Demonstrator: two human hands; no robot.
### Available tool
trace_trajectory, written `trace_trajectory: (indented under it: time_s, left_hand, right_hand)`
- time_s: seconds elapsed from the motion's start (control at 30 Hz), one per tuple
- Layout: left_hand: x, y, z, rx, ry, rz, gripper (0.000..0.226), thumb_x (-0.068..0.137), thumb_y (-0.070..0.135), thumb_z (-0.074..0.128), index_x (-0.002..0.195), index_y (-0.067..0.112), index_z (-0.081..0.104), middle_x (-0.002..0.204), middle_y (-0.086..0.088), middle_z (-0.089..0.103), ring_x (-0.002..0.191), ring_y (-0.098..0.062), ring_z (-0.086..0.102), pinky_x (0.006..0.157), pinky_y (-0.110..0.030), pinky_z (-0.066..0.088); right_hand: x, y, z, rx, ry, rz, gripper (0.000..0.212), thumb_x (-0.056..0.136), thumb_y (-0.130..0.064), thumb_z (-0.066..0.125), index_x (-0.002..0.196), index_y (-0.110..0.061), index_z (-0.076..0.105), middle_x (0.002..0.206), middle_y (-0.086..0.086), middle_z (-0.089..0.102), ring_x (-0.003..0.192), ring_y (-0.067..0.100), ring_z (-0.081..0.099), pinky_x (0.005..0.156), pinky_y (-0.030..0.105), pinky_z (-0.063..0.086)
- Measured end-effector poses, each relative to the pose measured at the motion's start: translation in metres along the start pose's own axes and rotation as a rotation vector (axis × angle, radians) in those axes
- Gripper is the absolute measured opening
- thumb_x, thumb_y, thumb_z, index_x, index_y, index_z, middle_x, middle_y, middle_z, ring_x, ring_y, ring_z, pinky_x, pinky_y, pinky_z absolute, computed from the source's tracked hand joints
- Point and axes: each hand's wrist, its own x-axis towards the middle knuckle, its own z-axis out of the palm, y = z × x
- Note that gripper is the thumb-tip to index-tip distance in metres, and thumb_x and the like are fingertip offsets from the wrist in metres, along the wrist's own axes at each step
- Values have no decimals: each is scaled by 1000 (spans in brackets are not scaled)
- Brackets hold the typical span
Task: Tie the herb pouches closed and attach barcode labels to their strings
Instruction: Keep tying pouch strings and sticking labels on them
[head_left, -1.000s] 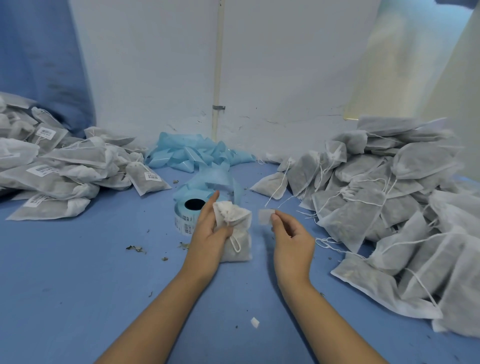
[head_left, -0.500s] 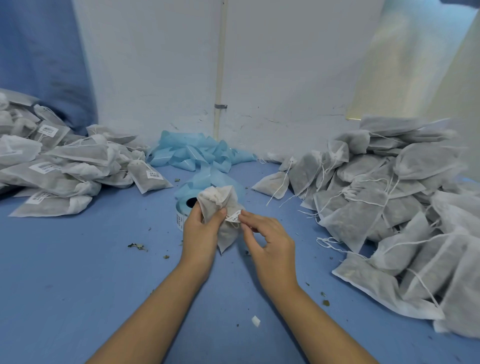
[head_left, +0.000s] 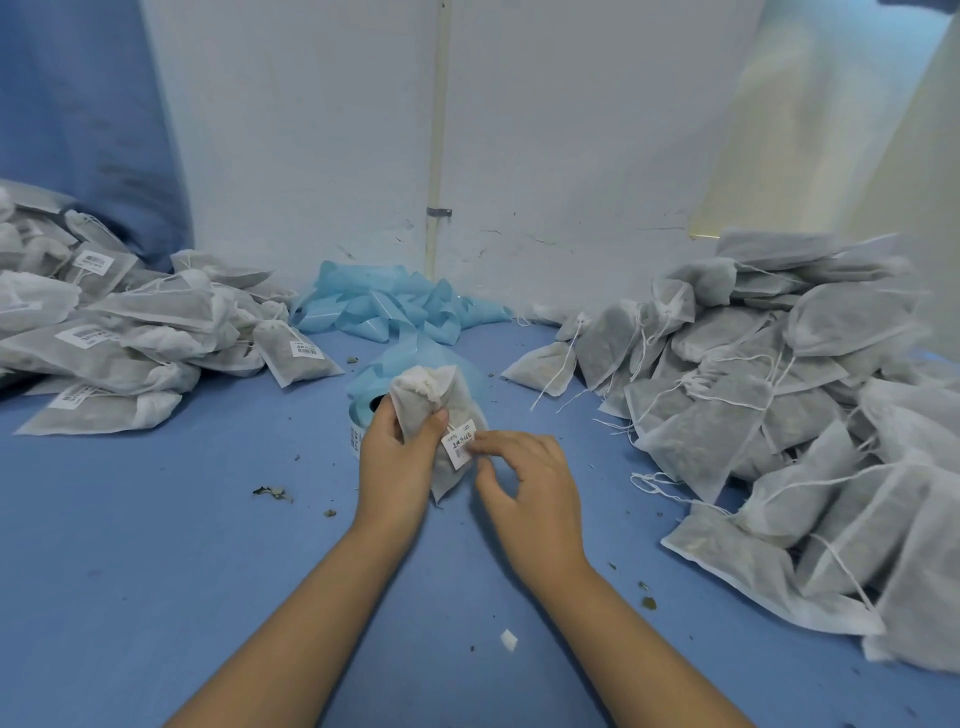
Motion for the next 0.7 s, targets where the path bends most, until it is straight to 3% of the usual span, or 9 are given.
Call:
trace_trajectory:
  time_s: [0.13,0.23,0.33,0.47,0.7]
  left_hand:
    - [-5,3,5,-72,-148,-51,30,85,0,65,107,21,61,93,8,73,85,-7,69,65,-16,52]
    - [-6,2,6,-120,-182,-104,33,84,-1,66,109,19,60,96,3,72,87,-11,70,68,-20,54]
    - [-7,1,7,-171,-236,-191,36,80,10,72,114,17,59,100,-2,73,90,-18,71,71,-24,56]
    - [-11,-5,8,-119,-336,-308,49,66,35,76,109,12,67,99,-6,74,94,-22,71,81,-31,56]
    - [-7,-8,5,-190,-408,-449,39,78,25,69,111,5,65,103,-8,73,96,-20,70,74,-23,56]
  right_hand:
    - [4,3,-2,351,-28,337,42,88,-26,67,126,-29,50,119,-24,51,107,-2,52,90,14,43]
    - [9,4,-3,701,-134,556,32,88,-17,67,119,-18,58,110,-2,68,95,8,65,81,23,52]
    - [12,3,-7,814,-71,616,24,84,-19,72,106,-16,65,99,4,73,84,12,69,68,21,52]
    - [12,5,-8,976,17,692,24,83,-19,71,102,-7,66,95,12,72,84,22,68,75,31,54]
    - [14,5,-10,1268,32,773,18,82,-15,69,96,-3,66,87,9,73,79,17,70,65,23,55]
